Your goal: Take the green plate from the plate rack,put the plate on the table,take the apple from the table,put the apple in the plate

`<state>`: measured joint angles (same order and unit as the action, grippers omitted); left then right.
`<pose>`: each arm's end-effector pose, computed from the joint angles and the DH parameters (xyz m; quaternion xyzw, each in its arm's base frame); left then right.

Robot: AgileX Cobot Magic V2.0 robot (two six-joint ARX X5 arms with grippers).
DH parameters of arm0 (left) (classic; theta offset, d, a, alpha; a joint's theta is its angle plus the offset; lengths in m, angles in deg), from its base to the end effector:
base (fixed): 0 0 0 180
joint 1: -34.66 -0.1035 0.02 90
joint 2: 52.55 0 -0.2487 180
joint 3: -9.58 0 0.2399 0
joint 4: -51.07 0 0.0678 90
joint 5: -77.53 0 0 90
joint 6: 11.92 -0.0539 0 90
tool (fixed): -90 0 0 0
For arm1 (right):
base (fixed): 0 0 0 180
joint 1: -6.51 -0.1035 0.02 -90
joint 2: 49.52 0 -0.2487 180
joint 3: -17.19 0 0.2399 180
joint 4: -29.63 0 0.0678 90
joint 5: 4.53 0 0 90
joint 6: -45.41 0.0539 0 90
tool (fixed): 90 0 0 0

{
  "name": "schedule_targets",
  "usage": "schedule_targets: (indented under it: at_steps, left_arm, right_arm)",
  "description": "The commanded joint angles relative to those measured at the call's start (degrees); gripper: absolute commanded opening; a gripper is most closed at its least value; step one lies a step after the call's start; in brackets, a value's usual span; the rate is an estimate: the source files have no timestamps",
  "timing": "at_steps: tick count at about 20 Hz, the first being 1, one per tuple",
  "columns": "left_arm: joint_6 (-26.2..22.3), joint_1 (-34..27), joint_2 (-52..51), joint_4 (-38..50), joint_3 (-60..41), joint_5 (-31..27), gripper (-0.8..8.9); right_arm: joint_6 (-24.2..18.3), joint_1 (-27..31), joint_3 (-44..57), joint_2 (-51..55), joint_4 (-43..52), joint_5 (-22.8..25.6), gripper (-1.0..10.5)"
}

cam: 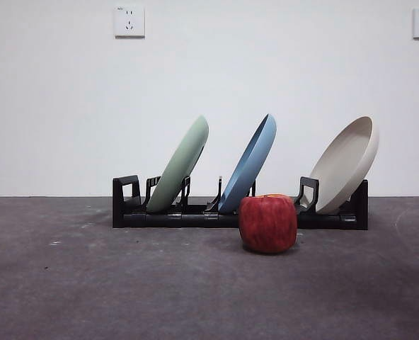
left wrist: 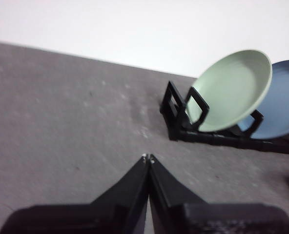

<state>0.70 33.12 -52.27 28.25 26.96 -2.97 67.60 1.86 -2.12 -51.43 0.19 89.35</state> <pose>0.1212 -0.0056 0.1632 -0.1143 0.0570 -0.0634 0.9898 0.1192 0.0060 0.1582 0.1837 0.1039 -0.0136 0.9774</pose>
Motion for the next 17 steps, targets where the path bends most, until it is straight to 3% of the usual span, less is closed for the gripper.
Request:
schedule_targets:
  at_steps: [1, 5, 9, 13, 17]
  left_arm:
    - [4.76, 0.07, -0.02, -0.83, 1.27, 2.4, -0.06]
    - [8.52, 0.07, 2.93, 0.0, 6.21, 4.83, -0.06]
    - [8.41, 0.07, 8.07, -0.35, 12.98, 9.9, -0.06]
    - [7.93, 0.07, 13.44, -2.49, 19.65, 14.27, -0.06]
    - [4.44, 0.07, 18.8, -6.82, 26.77, 20.2, -0.06]
  right_arm:
    - [5.29, -0.09, -1.88, 0.0, 0.42, -2.64, -0.2]
    - [5.38, -0.09, -8.33, -4.09, 0.26, -4.63, -0.2]
    - [3.56, -0.09, -16.72, -11.58, -1.92, -9.03, -0.2]
    - [-2.64, -0.09, -26.08, -18.6, -8.46, -13.38, -0.2]
    - [-10.16, -0.09, -36.02, -24.94, -17.84, -17.4, -0.2]
